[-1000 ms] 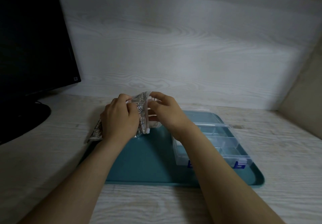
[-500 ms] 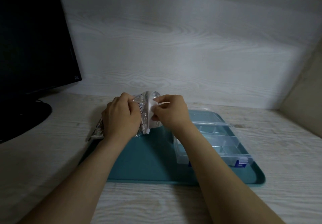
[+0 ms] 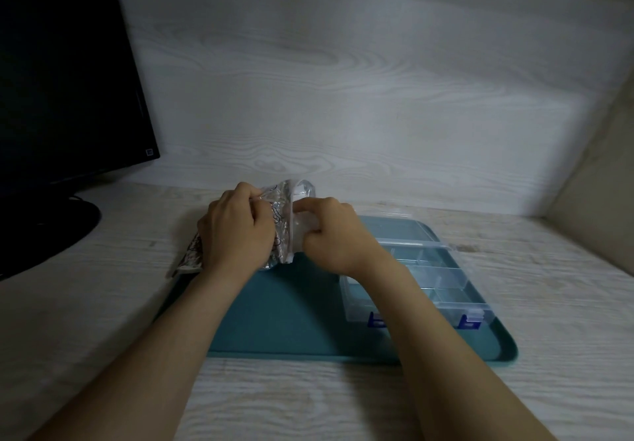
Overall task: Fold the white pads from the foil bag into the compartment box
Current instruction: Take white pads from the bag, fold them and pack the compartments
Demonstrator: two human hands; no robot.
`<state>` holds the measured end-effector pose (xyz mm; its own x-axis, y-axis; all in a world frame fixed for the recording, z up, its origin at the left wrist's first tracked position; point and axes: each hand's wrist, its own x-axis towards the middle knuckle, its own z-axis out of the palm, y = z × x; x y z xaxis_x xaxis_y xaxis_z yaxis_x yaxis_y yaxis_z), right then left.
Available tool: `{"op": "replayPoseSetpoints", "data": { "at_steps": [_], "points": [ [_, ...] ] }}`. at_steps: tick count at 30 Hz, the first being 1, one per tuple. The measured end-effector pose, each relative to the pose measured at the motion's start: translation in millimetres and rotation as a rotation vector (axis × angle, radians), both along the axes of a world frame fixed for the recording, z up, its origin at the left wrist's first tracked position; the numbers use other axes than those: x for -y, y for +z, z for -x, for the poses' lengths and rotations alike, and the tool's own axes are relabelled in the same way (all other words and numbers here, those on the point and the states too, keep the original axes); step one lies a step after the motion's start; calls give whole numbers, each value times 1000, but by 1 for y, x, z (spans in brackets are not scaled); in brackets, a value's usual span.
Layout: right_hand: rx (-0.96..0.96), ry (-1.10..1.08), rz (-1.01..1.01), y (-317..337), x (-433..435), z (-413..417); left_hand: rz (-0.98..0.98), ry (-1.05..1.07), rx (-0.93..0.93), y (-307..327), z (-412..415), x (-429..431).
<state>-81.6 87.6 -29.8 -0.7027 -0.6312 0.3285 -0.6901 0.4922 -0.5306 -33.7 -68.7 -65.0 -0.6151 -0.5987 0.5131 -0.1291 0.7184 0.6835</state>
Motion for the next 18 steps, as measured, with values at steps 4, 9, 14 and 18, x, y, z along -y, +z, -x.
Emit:
{"op": "replayPoseSetpoints", "data": {
  "at_steps": [4,9,14,18],
  "points": [
    [38,17,-3,-4,-1,3,-2,-7,-4,0,-1,-1],
    [37,35,50,-12,7,6,-12,-10,-12,1,-1,-2],
    [-150,17,-54,-10,5,2,-20,-26,-15,3,-4,-5],
    [-294,12,-40,-13,6,3,-16,-31,-27,4,-6,-5]
  ]
}}
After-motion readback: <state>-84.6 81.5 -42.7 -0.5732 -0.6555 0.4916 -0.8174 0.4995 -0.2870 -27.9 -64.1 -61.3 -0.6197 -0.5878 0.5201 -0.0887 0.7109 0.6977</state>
